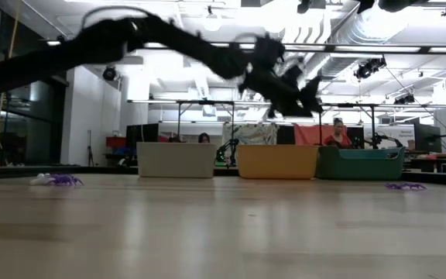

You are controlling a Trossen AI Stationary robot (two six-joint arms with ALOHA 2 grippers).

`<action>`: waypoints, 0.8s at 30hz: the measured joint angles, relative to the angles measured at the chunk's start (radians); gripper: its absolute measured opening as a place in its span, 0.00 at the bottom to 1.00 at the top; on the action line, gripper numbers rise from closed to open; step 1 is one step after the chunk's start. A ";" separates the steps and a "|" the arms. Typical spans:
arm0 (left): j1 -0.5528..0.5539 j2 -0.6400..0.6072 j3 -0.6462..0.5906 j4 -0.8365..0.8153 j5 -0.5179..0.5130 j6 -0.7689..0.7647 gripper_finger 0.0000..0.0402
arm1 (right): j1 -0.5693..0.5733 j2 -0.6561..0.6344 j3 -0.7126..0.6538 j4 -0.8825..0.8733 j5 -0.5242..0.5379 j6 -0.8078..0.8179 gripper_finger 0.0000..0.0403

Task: Sort Halloween decoration
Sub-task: Put the white bone toy into the green bin

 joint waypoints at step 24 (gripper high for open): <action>-0.087 -0.649 -0.513 -0.642 0.015 0.244 0.00 | 0.001 0.000 0.000 0.015 -0.024 -0.071 0.00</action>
